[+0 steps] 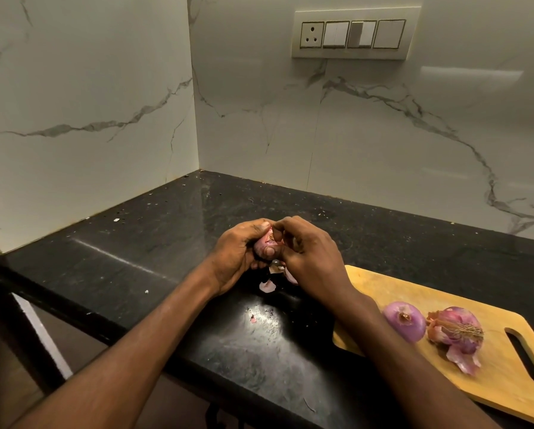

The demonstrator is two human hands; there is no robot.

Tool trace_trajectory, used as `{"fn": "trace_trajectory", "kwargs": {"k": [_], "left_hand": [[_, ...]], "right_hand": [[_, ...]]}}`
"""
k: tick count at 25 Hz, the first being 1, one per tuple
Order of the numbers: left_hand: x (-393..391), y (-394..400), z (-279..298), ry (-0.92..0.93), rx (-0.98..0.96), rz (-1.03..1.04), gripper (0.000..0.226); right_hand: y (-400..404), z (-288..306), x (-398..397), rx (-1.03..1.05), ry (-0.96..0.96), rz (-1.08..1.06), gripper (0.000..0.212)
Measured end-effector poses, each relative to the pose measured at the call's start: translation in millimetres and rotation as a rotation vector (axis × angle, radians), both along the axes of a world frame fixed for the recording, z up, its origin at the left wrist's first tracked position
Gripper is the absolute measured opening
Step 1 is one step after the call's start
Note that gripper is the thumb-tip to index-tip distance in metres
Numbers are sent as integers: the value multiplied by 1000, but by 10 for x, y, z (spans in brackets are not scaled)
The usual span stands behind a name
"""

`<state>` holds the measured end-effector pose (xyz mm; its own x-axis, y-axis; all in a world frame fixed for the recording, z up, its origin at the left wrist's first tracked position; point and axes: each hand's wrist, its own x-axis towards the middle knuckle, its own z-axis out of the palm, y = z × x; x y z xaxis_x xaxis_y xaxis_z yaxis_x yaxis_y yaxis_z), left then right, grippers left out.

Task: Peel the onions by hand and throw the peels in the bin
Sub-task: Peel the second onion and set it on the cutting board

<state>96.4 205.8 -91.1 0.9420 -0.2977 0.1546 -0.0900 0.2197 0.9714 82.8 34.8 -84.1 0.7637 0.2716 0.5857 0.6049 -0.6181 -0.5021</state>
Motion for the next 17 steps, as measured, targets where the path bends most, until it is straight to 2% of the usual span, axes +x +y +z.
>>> {"fn": "trace_trajectory", "kwargs": {"k": [4, 7, 10, 14, 17], "left_hand": [[-2, -6, 5, 16, -1, 10, 40], [-2, 0, 16, 51, -62, 14, 38], [-8, 10, 21, 62, -106, 15, 38], [-19, 2, 29, 43, -99, 8, 41], [-22, -11, 32, 26, -71, 11, 40]], "right_hand": [[4, -21, 13, -6, 4, -12, 17], [10, -16, -1, 65, -5, -8, 17], [-12, 16, -24, 147, -32, 4, 29], [-11, 20, -32, 129, -64, -7, 29], [-1, 19, -26, 137, -18, -6, 30]]}}
